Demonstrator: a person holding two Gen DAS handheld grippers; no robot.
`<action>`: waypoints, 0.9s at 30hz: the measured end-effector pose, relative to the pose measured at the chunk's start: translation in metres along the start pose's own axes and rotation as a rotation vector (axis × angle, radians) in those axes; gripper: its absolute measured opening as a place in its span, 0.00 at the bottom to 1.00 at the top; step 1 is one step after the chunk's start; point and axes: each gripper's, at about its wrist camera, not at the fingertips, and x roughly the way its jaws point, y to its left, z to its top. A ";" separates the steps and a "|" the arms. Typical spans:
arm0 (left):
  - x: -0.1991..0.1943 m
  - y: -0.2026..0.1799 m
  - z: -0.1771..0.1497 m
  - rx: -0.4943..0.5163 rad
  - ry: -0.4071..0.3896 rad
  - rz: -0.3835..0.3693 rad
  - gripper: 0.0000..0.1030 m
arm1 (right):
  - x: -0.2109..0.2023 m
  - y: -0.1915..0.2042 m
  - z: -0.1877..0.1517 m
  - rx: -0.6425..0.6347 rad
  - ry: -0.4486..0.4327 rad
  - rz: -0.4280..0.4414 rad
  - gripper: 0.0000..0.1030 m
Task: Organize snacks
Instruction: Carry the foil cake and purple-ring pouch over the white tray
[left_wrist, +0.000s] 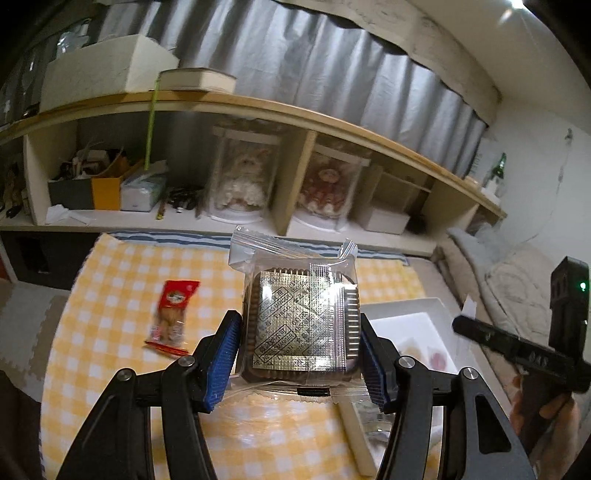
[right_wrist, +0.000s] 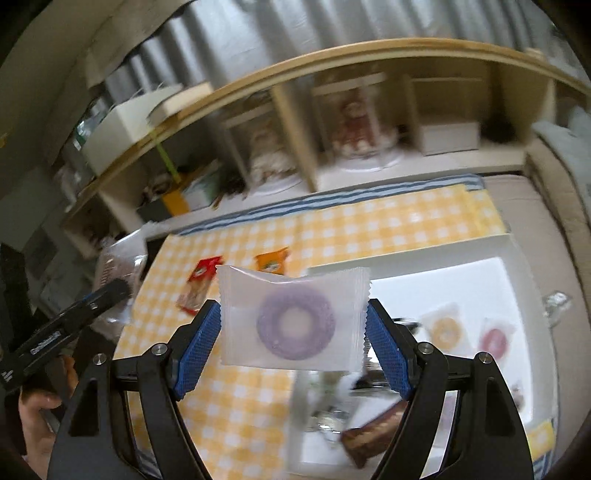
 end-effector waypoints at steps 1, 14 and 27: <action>0.003 -0.003 0.000 0.006 0.007 -0.005 0.57 | -0.003 -0.008 0.001 0.016 -0.009 -0.009 0.77; 0.107 -0.065 0.011 -0.040 0.127 -0.072 0.57 | -0.015 -0.087 0.011 0.125 -0.067 -0.095 0.78; 0.236 -0.091 0.019 -0.089 0.288 -0.042 0.57 | 0.014 -0.142 0.006 0.212 0.020 -0.100 0.78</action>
